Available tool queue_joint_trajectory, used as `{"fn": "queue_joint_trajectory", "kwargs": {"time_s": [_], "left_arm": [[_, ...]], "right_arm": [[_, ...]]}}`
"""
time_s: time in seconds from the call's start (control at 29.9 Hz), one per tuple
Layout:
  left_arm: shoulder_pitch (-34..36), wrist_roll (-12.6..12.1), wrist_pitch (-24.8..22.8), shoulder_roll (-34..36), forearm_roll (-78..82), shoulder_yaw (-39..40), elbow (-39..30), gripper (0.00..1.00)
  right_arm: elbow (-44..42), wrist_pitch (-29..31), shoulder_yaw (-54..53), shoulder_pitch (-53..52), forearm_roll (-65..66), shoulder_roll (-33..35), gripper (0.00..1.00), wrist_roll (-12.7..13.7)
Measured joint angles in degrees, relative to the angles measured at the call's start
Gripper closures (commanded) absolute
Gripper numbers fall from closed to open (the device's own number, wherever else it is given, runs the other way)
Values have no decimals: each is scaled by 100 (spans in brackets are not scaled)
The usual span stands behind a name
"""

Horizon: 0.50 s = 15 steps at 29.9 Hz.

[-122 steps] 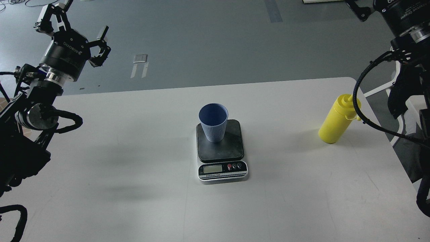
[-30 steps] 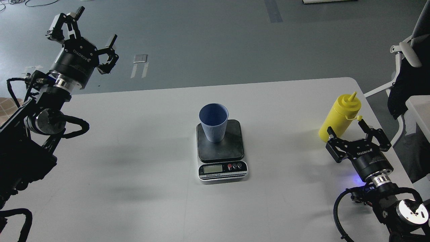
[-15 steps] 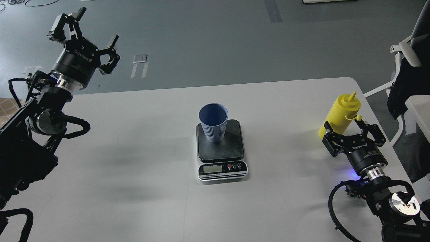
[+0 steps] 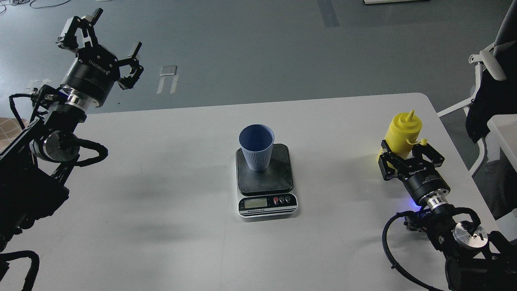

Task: Pour seasoning into cup on scale with both arms
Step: 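Move the right gripper down to the yellow bottle and grasp it, then lift the yellow bottle and tip it upside down over the cup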

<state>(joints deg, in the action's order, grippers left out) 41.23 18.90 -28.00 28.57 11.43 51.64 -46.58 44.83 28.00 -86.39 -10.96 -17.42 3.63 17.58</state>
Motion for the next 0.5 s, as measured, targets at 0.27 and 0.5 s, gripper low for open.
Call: {"fn": "queue_joint_trajectory", "kwargs": {"time_s": [0.27,0.5], "left_arm": [[1,0,0,-25,0,4,0,2],[2,0,0,-28,0,4,0,2]], "right_arm": [[530,0,-7,35,30,171,70,10],[1638,-244,-26,-37,517,883,70,10]]}}
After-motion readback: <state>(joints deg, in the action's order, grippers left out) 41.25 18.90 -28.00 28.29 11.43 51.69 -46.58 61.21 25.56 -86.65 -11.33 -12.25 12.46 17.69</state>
